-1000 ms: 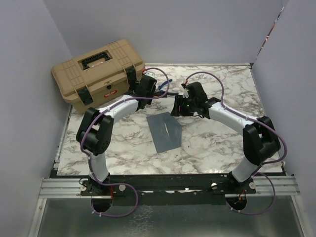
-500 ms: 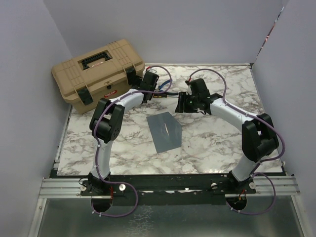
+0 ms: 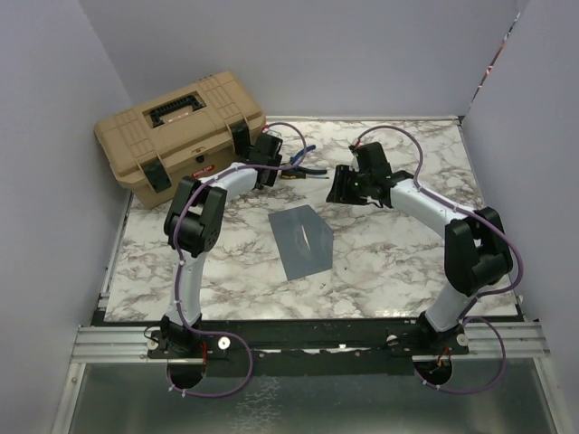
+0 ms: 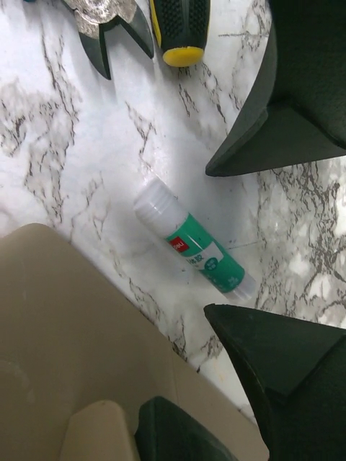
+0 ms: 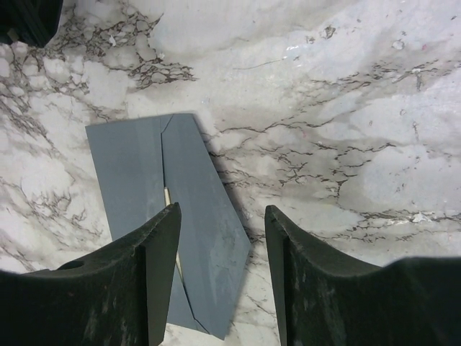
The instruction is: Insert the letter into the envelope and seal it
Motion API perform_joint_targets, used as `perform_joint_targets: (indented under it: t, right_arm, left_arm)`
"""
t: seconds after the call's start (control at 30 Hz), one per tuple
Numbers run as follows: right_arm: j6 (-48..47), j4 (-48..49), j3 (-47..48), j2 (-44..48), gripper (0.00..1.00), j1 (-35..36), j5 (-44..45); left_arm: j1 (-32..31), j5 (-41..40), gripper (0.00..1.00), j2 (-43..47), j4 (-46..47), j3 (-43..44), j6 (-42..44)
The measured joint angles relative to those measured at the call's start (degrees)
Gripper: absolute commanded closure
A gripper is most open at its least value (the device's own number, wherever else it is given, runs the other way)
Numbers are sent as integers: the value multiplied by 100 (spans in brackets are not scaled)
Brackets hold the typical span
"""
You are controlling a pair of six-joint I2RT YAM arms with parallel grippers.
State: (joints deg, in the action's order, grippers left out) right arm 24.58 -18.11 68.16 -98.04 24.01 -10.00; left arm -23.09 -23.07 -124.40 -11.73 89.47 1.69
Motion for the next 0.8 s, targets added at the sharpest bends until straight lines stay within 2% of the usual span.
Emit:
perform_joint_targets:
  t: [0.1,0.4,0.5,0.57,0.67,0.77,0.8]
  right_arm:
    - [116,68,-7,0,47,-94,-42]
    - [284,181,-299,33,47,-94,-83]
    - [310,195,-391,87,47,-94,-85]
    - [345,201,-452,140,47,-94,-85]
    - [378,208,-501,197,48,-94,-85]
    - [393,221,-509,216,47,-94,-83]
    - [393,223,-511,219,47,-94,-85]
  left_arm:
    - [66,297,37,24,142,-105,-212]
    - [101,455,59,103,374,-330,-367]
    - [103,516,60,203,393,-483,-422]
    - [103,557,64,264,387,-568,-442]
    - [103,597,74,326,385,-660,-492]
    - [101,629,97,345,391,-699,-560]
    - [101,640,100,345,391,-702,-575]
